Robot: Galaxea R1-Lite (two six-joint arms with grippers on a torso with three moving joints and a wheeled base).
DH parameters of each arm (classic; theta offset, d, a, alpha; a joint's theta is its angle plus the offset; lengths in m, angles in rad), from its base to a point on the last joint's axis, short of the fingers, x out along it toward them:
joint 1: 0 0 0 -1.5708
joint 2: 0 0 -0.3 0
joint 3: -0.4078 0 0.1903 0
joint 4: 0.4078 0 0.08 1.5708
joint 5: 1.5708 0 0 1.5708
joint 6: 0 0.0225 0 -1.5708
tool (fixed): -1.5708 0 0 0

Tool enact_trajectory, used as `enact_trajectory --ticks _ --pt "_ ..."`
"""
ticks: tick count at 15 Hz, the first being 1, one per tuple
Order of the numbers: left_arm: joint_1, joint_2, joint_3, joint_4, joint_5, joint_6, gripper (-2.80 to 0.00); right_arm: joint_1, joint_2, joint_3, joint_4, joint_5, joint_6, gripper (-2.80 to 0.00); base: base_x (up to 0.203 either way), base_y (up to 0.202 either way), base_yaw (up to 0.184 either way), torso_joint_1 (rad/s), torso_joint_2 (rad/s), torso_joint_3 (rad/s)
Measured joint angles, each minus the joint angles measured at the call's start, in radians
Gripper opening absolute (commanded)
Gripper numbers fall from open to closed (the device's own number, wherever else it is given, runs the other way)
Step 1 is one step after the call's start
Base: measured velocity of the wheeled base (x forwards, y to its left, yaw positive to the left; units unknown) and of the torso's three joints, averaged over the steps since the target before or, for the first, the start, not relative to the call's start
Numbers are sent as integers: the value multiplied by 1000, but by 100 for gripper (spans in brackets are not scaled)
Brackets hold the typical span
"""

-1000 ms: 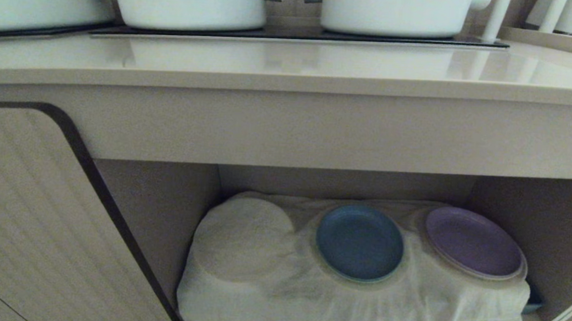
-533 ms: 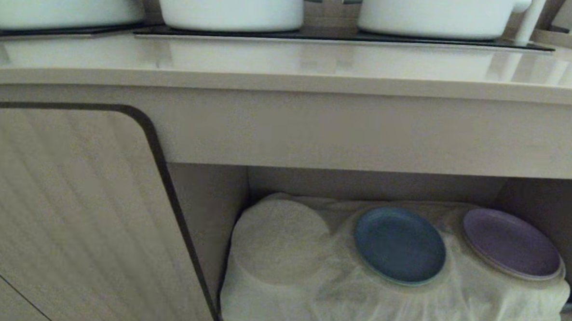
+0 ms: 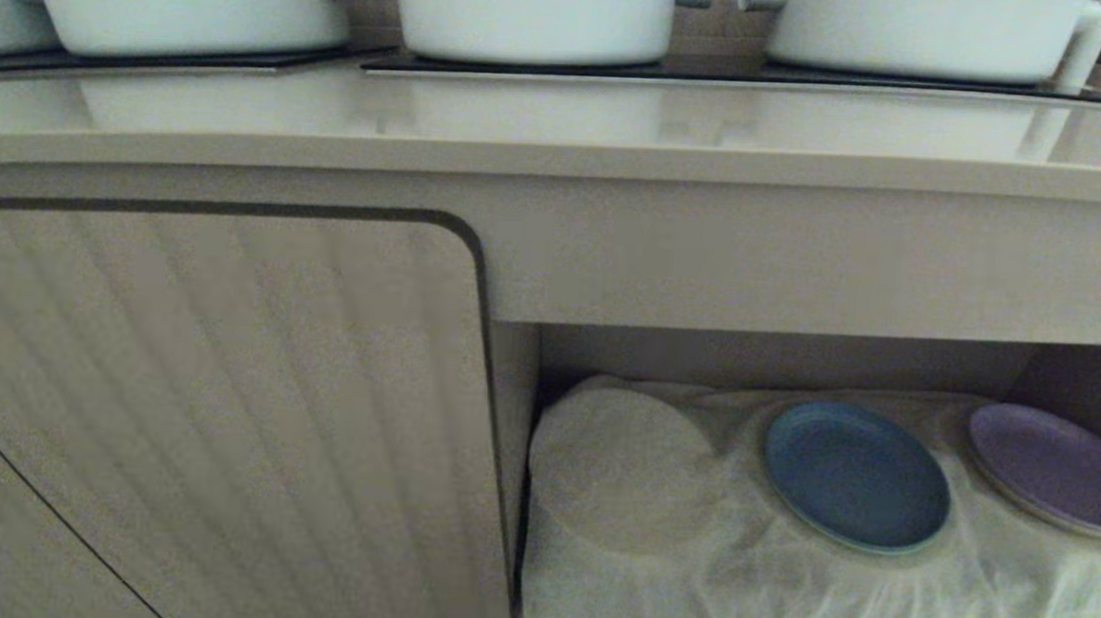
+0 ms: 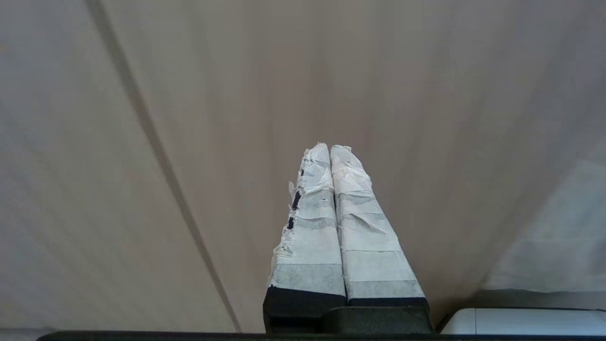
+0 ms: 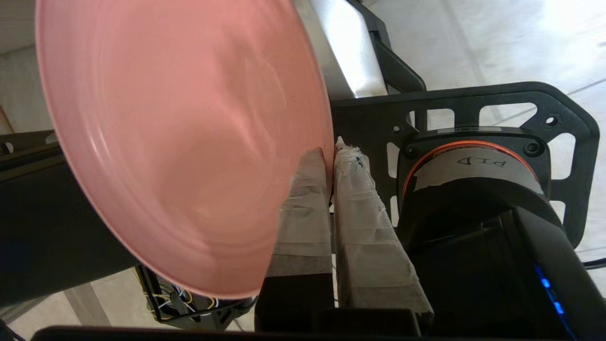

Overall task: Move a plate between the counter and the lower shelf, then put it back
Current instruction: Put the plate in the cupboard

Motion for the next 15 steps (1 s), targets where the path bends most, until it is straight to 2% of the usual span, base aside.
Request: enact_trajectory --ticks 2,15 --pt "0 0 0 0 0 1 -280 0 0 1 -1 0 0 -280 0 131 -1 2 2 4" --pt "0 0 0 0 0 2 -280 0 -2 25 -17 2 -14 -280 0 0 0 0 0 0"
